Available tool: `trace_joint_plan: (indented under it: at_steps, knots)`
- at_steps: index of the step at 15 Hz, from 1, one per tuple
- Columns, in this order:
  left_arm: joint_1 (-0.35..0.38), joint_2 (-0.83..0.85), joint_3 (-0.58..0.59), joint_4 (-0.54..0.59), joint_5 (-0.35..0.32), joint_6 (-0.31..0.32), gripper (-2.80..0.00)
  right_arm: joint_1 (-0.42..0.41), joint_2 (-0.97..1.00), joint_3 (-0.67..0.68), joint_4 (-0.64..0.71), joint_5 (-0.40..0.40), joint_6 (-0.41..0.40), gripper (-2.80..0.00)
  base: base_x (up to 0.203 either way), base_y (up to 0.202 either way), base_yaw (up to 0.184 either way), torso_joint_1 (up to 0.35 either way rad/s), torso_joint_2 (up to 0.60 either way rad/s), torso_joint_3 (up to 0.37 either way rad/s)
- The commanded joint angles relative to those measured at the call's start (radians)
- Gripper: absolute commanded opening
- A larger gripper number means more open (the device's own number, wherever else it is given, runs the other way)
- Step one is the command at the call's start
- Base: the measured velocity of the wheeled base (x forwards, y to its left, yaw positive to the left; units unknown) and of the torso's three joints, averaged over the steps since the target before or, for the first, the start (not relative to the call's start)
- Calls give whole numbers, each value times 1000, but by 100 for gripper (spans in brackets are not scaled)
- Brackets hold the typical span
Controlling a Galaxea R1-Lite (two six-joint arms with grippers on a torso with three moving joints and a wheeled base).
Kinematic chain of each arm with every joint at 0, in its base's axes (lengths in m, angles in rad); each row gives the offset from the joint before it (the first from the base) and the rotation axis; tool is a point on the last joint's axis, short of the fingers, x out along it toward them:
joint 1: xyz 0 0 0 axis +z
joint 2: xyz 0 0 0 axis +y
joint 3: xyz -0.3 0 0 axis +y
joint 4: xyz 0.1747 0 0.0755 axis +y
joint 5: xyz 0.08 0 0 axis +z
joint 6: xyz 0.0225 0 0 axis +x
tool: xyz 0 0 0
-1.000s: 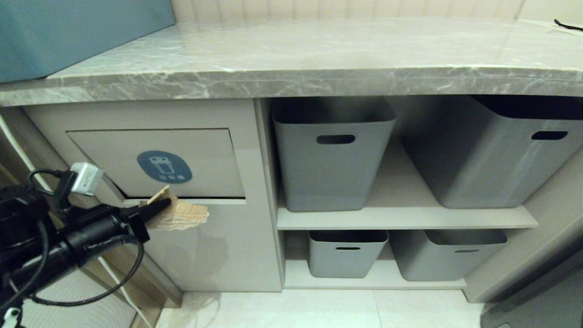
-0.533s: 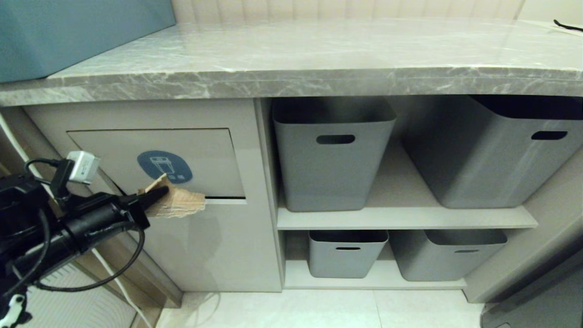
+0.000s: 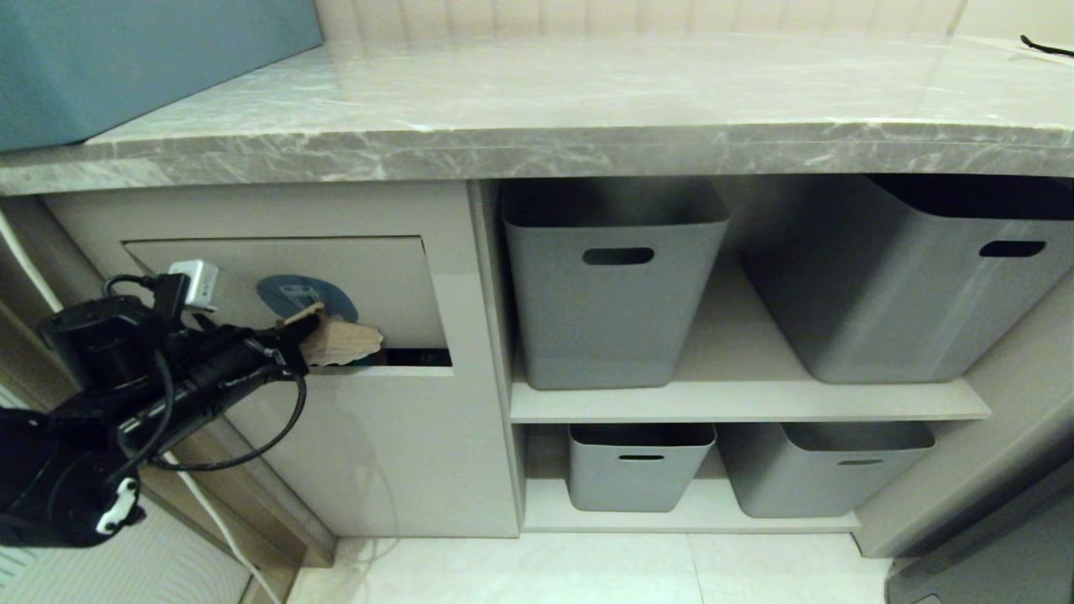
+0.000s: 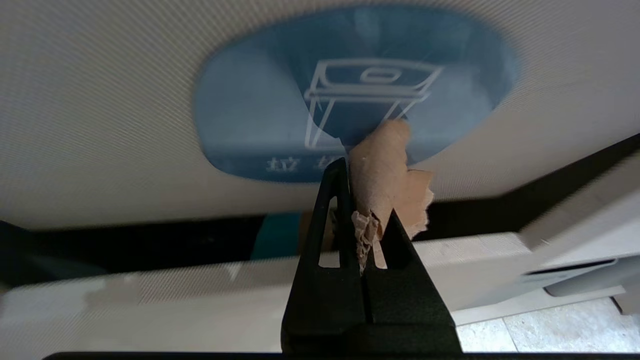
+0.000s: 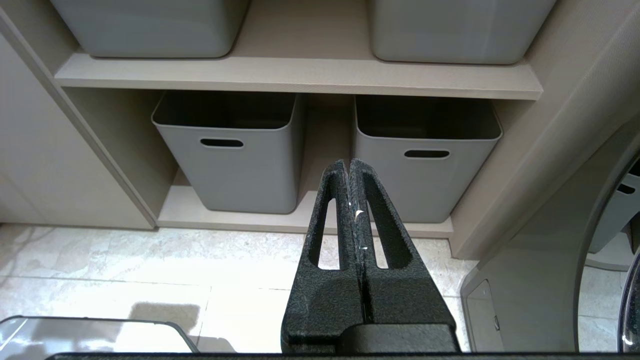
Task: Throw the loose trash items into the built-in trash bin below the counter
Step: Put the garbage in the trash can
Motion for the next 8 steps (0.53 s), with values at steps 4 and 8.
trace_joint_plan:
  at_steps: [4, 8]
  knots:
    - [-10, 116, -76, -9, -1, -1, 0, 0, 0, 0, 0, 1, 0, -280, 0, 0, 0, 0, 0, 0]
    - [-17, 141, -126, -10, 2, -2, 0, 0, 0, 0, 0, 1, 0, -280, 0, 0, 0, 0, 0, 0]
